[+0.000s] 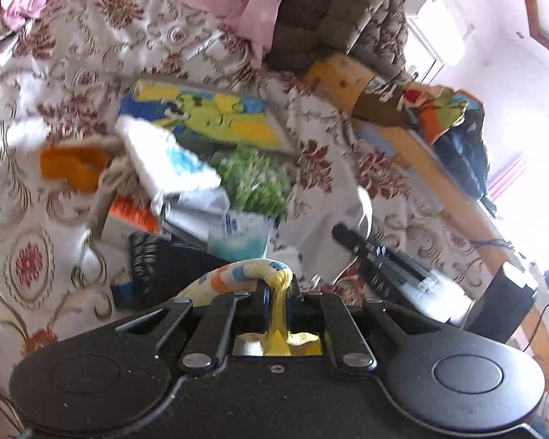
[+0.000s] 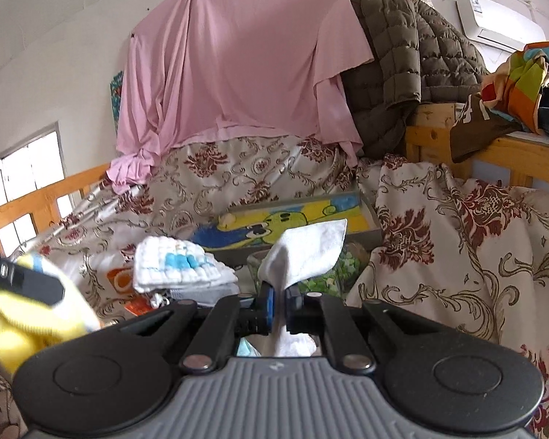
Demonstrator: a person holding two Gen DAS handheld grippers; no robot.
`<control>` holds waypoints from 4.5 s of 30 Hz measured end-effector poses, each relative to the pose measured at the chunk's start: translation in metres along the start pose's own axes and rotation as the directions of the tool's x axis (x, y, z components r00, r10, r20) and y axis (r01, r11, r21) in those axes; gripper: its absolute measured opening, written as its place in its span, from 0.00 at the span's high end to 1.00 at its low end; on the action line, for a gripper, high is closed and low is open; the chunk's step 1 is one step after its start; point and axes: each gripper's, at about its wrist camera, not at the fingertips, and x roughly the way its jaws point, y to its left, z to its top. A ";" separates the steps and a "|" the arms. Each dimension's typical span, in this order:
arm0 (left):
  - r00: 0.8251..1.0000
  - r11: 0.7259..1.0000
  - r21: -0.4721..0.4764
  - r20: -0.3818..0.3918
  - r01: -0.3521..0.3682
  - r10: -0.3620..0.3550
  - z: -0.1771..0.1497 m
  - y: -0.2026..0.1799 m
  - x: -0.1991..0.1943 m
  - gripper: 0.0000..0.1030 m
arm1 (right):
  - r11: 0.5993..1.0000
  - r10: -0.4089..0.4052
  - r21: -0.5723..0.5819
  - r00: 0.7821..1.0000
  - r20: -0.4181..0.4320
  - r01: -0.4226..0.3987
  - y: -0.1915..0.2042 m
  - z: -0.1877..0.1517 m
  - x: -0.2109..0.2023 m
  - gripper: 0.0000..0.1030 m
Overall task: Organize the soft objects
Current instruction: 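Carry the sock and tissue to the cartoon frog tray and open both tools, then move both open tools back toward the pile of soft items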
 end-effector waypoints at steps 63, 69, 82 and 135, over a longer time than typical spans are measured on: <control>0.935 0.938 -0.074 0.086 -0.340 0.345 0.214 0.077 0.297 0.56 | 0.899 0.150 0.433 0.977 -0.151 -0.071 -0.143 0.063 0.291 0.24; 0.925 0.934 -0.104 0.140 -0.342 0.354 0.212 0.067 0.278 0.37 | 0.916 0.140 0.396 0.977 -0.163 -0.065 -0.140 0.075 0.271 0.12; 0.894 0.943 -0.126 0.300 -0.308 0.332 0.180 0.041 0.189 0.14 | 0.969 0.070 0.239 0.997 -0.042 -0.058 -0.109 0.100 0.182 0.00; 0.960 0.952 0.169 0.161 -0.256 0.229 -0.060 0.018 0.066 0.01 | 0.997 -0.045 0.044 0.970 -0.240 0.057 -0.035 -0.010 0.030 0.00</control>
